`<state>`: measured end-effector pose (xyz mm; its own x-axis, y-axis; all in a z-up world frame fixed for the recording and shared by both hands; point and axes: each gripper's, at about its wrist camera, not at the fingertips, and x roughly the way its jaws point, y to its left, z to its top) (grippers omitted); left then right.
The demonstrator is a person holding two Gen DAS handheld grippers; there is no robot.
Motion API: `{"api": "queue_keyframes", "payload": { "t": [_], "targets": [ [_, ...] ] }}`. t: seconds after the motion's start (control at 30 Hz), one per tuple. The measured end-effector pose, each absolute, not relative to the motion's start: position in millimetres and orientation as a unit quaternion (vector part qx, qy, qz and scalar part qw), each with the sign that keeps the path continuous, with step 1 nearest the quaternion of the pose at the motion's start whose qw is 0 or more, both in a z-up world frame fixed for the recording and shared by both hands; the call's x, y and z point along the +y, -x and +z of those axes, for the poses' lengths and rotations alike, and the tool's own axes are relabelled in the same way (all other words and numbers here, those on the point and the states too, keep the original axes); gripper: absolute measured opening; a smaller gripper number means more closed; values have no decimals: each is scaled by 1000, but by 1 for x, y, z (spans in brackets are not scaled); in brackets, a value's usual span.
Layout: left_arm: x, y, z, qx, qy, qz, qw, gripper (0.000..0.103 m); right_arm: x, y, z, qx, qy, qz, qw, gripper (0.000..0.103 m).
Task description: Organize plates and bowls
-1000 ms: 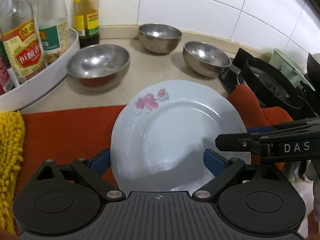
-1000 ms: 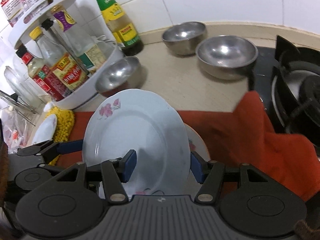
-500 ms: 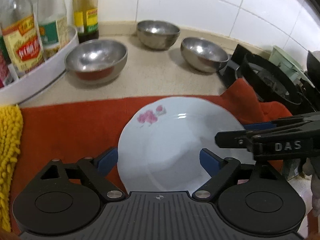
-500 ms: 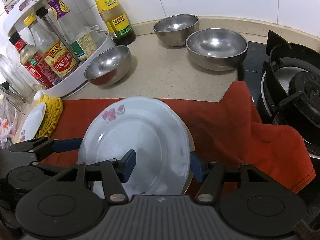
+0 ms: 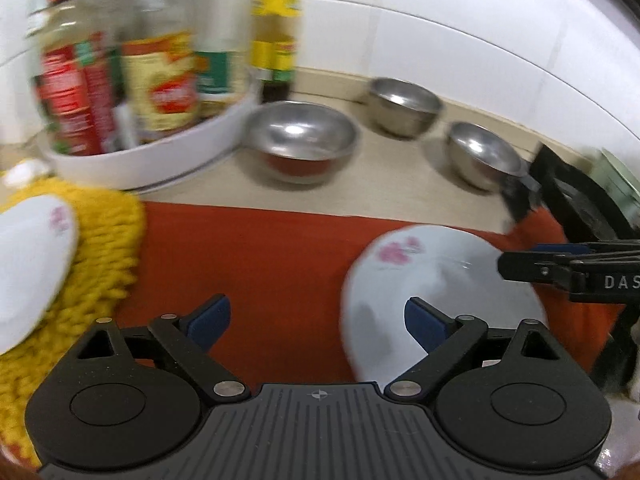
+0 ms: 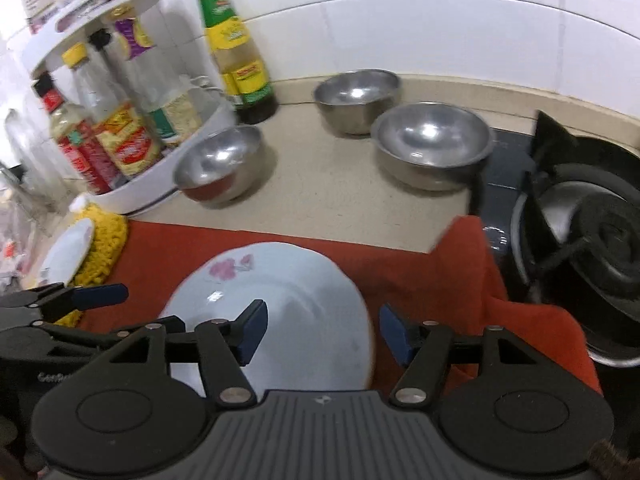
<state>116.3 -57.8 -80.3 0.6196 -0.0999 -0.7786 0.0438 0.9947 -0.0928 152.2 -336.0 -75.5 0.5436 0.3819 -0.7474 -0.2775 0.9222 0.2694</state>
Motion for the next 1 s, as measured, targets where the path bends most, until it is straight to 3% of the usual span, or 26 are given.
{"api": "queue_keyframes", "payload": {
  "t": [0.63, 1.0],
  "targets": [
    [150, -82, -46, 391, 71, 184, 899, 100, -152, -173, -60, 412, -13, 348, 842, 60],
    [222, -97, -66, 410, 83, 183, 890, 100, -52, -189, -73, 441, -8, 365, 820, 60]
  ]
}}
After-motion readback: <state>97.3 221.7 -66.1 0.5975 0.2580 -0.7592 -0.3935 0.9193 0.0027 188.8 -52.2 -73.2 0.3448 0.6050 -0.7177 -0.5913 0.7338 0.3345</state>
